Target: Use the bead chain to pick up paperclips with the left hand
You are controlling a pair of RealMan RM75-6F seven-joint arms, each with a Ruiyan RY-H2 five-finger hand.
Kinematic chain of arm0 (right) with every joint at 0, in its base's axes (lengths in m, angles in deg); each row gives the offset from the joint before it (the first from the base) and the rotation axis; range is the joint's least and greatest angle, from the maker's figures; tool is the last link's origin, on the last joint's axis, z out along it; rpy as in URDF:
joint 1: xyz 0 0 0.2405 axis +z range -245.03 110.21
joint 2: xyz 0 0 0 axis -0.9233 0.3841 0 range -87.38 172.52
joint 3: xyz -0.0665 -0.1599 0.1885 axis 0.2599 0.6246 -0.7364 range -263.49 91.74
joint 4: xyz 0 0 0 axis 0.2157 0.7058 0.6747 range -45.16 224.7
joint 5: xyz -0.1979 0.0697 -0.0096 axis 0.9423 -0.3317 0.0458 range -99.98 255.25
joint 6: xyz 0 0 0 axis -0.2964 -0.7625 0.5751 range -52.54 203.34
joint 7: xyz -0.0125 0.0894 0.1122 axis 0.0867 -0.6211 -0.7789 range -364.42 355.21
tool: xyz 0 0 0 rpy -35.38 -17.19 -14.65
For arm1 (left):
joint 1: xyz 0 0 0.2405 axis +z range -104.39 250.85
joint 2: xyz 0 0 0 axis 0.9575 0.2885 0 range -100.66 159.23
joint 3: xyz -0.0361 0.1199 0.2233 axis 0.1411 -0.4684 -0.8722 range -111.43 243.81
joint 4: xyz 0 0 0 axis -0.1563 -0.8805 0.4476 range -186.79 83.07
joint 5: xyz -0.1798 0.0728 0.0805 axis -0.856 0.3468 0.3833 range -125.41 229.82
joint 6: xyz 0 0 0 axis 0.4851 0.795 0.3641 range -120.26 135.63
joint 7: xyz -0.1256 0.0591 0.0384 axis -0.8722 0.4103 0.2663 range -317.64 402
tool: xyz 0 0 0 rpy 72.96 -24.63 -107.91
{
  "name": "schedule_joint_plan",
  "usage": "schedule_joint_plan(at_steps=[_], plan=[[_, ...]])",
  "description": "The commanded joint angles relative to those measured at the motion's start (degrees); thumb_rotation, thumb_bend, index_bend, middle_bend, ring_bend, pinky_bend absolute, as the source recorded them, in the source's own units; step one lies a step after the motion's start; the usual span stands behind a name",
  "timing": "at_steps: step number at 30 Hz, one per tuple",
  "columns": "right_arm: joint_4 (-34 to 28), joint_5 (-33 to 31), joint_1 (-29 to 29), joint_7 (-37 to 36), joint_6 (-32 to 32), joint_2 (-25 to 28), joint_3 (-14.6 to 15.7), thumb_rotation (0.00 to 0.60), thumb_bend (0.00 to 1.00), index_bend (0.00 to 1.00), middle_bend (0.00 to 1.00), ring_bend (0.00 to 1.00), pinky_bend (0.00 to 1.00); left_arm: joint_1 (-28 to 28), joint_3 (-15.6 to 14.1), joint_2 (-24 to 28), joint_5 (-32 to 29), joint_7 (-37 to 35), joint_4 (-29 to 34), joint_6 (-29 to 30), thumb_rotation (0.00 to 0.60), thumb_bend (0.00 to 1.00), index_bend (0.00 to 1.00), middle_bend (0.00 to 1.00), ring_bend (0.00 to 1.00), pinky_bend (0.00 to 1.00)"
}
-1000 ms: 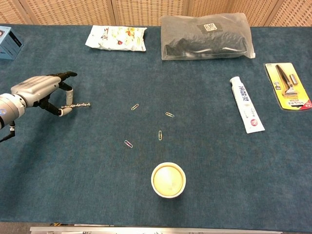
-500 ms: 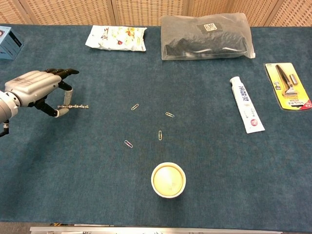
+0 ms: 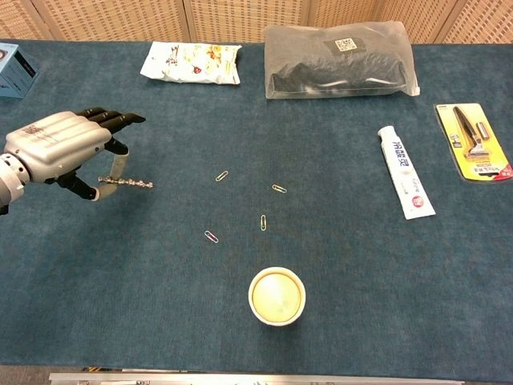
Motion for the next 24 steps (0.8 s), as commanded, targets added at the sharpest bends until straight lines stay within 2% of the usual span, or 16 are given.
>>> schedule_joint_plan(at_steps=[1, 14, 24], plan=[[-0.03, 0.11, -0.4, -0.69, -0.64, 0.29, -0.06, 0.6, 0.63, 0.44, 0.35, 0.2, 0.33, -0.28, -0.7, 0.48, 0.95, 2.93, 2.35, 0.86, 0.6, 0.35, 0.61, 0.0, 0.0, 0.05], [0.21, -0.16, -2.83, -5.64, -4.75, 1.68, -0.75, 0.6, 0.63, 0.44, 0.36, 0.2, 0.33, -1.61, -2.56, -0.23, 0.39, 14.14, 7.81, 1.55, 0.6, 0.35, 0.62, 0.0, 0.0, 0.05], [0.74, -1.37, -4.14, -8.89, -6.28, 2.41, -1.57, 0.6, 0.63, 0.44, 0.35, 0.2, 0.33, -2.01, -3.53, -2.26, 1.06, 19.67, 9.86, 2.91, 0.6, 0.35, 0.62, 0.0, 0.0, 0.05]])
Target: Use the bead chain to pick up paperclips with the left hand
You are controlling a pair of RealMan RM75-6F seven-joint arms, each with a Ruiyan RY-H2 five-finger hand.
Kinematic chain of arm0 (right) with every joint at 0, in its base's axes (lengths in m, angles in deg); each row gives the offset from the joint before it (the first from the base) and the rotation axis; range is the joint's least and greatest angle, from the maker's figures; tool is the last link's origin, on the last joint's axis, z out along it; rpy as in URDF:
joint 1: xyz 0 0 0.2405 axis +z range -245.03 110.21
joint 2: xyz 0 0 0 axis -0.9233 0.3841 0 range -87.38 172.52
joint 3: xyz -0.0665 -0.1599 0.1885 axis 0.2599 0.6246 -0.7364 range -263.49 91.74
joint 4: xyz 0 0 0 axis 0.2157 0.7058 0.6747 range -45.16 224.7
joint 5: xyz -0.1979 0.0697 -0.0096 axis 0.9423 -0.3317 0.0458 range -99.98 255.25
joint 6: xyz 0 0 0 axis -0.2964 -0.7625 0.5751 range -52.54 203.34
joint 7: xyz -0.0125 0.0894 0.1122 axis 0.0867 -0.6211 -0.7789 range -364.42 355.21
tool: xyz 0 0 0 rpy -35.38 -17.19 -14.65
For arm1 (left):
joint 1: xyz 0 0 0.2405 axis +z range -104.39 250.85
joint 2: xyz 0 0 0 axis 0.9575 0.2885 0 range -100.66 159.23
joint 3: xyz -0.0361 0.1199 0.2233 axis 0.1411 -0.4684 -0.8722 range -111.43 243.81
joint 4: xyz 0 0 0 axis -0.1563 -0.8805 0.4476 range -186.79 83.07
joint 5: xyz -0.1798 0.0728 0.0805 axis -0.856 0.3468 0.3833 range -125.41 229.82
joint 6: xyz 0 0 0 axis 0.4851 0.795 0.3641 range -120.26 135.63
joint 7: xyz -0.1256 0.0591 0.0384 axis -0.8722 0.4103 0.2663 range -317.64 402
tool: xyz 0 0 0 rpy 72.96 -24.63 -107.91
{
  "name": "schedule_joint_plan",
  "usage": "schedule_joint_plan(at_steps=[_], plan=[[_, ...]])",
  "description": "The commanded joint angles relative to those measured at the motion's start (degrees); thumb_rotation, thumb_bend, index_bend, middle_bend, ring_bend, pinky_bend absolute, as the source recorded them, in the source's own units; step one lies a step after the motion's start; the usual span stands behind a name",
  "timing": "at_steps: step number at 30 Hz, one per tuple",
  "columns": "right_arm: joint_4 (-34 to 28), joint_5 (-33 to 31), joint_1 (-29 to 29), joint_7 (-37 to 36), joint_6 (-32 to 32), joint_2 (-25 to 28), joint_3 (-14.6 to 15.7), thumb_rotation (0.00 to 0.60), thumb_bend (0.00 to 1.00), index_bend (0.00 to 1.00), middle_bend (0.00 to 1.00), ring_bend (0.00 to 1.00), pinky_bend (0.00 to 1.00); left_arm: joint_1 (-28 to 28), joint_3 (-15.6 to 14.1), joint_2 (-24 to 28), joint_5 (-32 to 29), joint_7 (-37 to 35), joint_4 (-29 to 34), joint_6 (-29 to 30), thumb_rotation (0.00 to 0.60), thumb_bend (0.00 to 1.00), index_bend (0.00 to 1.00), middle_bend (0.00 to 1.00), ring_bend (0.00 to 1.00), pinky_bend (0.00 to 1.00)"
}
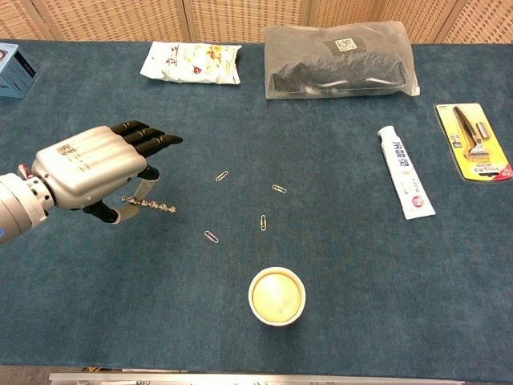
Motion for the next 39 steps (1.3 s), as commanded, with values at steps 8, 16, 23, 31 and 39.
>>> schedule_joint_plan(at_steps=[8, 16, 23, 31, 39], plan=[[0.57, -1.51, -0.64, -1.88, -0.11, 0.4, -0.85, 0.6, 0.63, 0.44, 0.35, 0.2, 0.33, -0.32, -0.63, -3.61, -0.59, 5.14, 0.08, 1.25, 0.6, 0.35, 0.62, 0.0, 0.0, 0.05], [1.0, -3.32, -0.94, -2.82, 0.26, 0.45, -1.82, 0.6, 0.63, 0.44, 0.35, 0.2, 0.33, -0.51, -1.2, -6.58, -1.13, 8.97, -0.7, 2.29, 0.6, 0.35, 0.62, 0.0, 0.0, 0.05], [1.39, -4.22, -1.33, -4.33, 0.39, 0.65, -2.43, 0.6, 0.63, 0.44, 0.35, 0.2, 0.33, 0.14, -1.38, -8.73, 0.6, 9.9, -2.02, 4.48, 0.6, 0.35, 0.62, 0.0, 0.0, 0.05], [1.64, -4.49, -2.17, -5.58, -0.63, 0.77, -2.95, 0.6, 0.63, 0.44, 0.35, 0.2, 0.33, 1.51, -2.41, -9.86, 4.34, 9.52, -4.21, 6.48, 0.6, 0.35, 0.62, 0.0, 0.0, 0.05], [2.02, -5.13, -3.21, -7.41, -1.76, 0.91, -3.64, 0.6, 0.63, 0.44, 0.36, 0.2, 0.33, 1.95, -2.82, -10.4, 5.61, 8.72, -5.38, 5.83, 0.6, 0.35, 0.62, 0.0, 0.0, 0.05]])
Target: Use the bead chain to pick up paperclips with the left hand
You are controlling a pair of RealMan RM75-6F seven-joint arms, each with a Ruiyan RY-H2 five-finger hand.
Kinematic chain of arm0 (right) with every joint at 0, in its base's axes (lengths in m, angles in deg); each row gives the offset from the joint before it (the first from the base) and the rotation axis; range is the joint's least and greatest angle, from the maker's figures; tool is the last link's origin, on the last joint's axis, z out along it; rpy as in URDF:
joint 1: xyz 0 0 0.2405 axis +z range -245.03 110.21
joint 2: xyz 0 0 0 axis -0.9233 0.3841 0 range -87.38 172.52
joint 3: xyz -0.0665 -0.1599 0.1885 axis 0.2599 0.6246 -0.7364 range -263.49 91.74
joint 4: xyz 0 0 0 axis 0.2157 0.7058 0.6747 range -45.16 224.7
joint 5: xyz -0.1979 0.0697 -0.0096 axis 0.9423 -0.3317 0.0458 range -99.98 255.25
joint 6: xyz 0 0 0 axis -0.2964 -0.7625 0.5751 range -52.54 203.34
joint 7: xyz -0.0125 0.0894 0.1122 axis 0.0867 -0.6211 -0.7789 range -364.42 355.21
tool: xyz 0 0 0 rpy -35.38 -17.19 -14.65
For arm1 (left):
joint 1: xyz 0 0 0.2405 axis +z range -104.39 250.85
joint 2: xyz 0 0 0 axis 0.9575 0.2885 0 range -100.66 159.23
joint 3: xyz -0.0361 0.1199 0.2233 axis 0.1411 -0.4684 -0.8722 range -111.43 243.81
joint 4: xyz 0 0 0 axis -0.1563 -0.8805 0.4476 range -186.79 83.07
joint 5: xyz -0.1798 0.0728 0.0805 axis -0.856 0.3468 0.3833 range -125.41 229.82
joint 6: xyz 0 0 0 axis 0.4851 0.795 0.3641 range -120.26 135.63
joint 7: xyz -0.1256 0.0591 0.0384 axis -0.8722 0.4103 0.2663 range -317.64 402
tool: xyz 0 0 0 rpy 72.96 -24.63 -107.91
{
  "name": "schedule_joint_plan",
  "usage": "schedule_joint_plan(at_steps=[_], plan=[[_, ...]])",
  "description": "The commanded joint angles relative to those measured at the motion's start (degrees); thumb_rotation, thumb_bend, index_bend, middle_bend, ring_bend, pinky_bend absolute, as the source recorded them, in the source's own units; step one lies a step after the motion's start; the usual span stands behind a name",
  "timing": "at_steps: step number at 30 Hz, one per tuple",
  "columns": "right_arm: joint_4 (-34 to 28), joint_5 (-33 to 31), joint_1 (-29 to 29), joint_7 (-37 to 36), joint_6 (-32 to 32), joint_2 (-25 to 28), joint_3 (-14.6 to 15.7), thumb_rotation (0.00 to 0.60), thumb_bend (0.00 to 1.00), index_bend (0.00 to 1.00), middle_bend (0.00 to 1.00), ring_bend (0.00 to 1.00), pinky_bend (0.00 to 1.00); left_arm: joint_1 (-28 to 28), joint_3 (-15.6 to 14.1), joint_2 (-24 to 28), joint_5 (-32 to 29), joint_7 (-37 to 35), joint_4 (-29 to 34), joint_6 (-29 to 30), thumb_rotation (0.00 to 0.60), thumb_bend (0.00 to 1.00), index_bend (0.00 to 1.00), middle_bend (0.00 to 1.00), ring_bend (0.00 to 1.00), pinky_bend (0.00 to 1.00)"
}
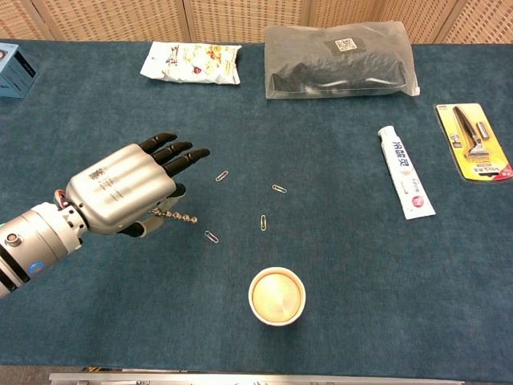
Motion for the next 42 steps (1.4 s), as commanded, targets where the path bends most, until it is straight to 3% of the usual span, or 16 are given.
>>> schedule_joint_plan(at_steps=[1, 42], plan=[[0.18, -0.14, -0.31, -0.51, -0.34, 0.04, -0.22, 0.6, 0.63, 0.44, 0.36, 0.2, 0.33, 0.08, -0.11, -0.15, 0.1, -0.18, -0.3, -0.37, 0.6, 0.35, 0.62, 0.0, 0.0, 0.05], [0.85, -1.07, -2.52, -4.84, -0.98, 0.48, -1.87, 0.6, 0.63, 0.44, 0.35, 0.2, 0.33, -1.07, 0.62, -3.85, -4.21, 0.86, -4.59, -5.24, 0.6, 0.35, 0.63, 0.0, 0.0, 0.05]])
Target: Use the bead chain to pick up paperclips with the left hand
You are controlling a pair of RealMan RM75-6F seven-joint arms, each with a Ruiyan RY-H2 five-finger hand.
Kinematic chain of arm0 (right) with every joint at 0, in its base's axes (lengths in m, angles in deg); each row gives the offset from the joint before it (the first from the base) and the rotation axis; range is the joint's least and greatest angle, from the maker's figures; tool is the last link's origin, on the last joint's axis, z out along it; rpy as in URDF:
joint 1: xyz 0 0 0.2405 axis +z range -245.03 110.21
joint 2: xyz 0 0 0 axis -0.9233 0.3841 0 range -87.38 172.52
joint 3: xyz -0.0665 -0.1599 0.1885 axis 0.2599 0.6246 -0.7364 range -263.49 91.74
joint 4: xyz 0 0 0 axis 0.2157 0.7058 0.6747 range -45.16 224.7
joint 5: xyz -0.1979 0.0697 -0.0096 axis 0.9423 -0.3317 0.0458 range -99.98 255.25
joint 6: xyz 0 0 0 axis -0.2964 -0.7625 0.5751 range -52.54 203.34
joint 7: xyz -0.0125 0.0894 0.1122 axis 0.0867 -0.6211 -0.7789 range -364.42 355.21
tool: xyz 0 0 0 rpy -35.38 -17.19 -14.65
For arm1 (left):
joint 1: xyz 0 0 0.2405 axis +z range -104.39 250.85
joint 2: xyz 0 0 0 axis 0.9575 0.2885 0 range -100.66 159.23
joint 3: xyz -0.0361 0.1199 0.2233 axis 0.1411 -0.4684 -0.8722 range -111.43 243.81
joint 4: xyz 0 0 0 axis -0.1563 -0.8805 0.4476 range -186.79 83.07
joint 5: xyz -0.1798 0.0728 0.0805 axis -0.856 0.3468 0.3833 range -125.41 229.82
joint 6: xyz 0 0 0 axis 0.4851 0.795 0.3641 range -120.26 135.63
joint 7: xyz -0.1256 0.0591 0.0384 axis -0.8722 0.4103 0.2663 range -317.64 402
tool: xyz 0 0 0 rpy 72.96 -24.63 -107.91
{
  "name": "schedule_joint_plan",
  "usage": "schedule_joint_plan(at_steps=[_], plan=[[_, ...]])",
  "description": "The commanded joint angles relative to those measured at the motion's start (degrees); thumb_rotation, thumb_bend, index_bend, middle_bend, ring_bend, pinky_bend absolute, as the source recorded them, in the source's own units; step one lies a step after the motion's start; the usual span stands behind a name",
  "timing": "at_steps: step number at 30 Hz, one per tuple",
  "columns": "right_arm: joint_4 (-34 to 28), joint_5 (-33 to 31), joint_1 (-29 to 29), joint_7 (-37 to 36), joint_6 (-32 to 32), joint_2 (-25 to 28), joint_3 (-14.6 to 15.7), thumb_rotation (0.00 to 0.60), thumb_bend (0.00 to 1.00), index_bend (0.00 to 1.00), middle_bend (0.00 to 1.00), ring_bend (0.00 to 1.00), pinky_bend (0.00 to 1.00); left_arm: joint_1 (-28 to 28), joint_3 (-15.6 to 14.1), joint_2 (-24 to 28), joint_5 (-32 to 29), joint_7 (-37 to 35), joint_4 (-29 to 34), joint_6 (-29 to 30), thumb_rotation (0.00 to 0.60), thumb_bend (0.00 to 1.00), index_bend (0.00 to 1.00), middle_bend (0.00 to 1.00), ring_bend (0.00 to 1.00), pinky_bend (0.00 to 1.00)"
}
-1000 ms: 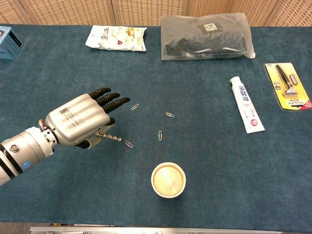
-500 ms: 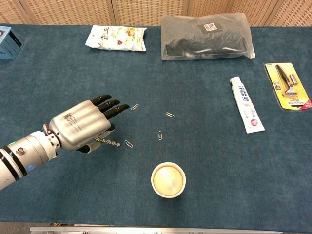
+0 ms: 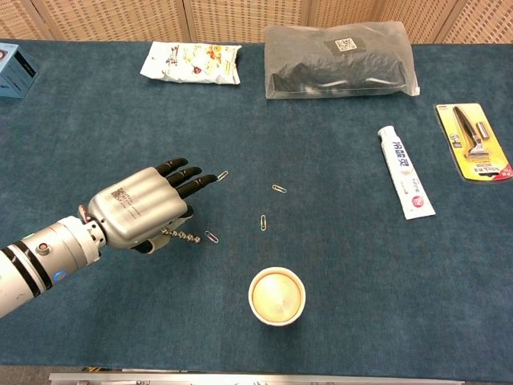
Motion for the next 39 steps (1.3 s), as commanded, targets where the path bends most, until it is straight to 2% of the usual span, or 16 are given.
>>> schedule_joint_plan(at_steps=[1, 14, 31, 39], plan=[[-0.05, -0.08, -0.09, -0.1, -0.09, 0.01, -0.1, 0.6, 0.63, 0.44, 0.36, 0.2, 0.33, -0.18, 0.35, -0.24, -0.35, -0.1, -0.22, -0.05, 0.6, 0.35, 0.63, 0.0, 0.0, 0.05], [0.12, -0.56, -0.36, -0.92, -0.08, -0.03, -0.66, 0.6, 0.63, 0.44, 0.35, 0.2, 0.33, -1.4, 0.83, -1.46, -2.68, 1.12, -1.42, -0.9, 0.6, 0.35, 0.63, 0.0, 0.0, 0.05], [0.52, -0.46, -0.66, -1.81, -0.18, -0.18, -0.96, 0.6, 0.63, 0.44, 0.35, 0.2, 0.33, -2.57, 1.2, 0.46, -4.54, 3.86, 0.75, 0.89, 0.6, 0.35, 0.63, 0.0, 0.0, 0.05], [0.4, -0.5, -0.83, -1.9, -0.36, -0.19, -1.1, 0.6, 0.63, 0.44, 0.35, 0.2, 0.33, -3.32, 2.9, 1.34, -6.42, 3.43, 0.54, 1.79, 0.6, 0.35, 0.63, 0.0, 0.0, 0.05]])
